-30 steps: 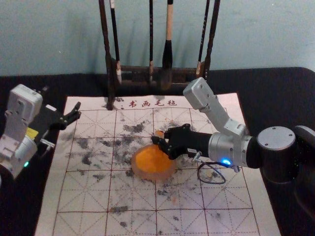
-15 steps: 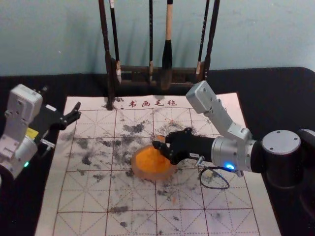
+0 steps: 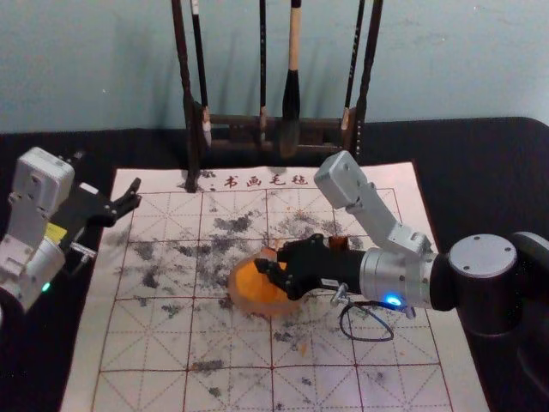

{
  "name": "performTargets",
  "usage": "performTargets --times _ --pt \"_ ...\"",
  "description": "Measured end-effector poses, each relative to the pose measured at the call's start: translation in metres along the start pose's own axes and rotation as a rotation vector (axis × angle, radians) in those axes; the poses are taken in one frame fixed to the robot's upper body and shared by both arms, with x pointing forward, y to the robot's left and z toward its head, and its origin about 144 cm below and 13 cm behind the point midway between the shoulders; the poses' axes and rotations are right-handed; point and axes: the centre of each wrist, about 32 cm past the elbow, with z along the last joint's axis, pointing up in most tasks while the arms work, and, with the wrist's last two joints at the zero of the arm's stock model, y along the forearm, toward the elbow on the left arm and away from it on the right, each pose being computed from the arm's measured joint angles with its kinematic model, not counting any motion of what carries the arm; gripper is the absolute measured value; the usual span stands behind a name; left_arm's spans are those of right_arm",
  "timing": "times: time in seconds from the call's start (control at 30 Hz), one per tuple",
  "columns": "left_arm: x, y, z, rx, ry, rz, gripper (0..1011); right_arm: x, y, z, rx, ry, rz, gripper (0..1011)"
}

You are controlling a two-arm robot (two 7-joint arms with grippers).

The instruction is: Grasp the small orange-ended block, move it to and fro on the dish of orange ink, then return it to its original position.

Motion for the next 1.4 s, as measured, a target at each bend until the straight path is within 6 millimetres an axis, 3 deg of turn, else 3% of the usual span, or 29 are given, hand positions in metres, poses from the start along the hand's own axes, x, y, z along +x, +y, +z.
performTargets --times 0.77,1.4 --pt "0.0 0.0 0.0 0.0 0.0 0.0 1001 0.006 0.023 0.007 0.017 0.003 -0.014 110" --pt "0.0 0.0 0.0 0.0 0.0 0.0 1001 0.015 0.012 0.006 0.015 -0.003 -0.071 110"
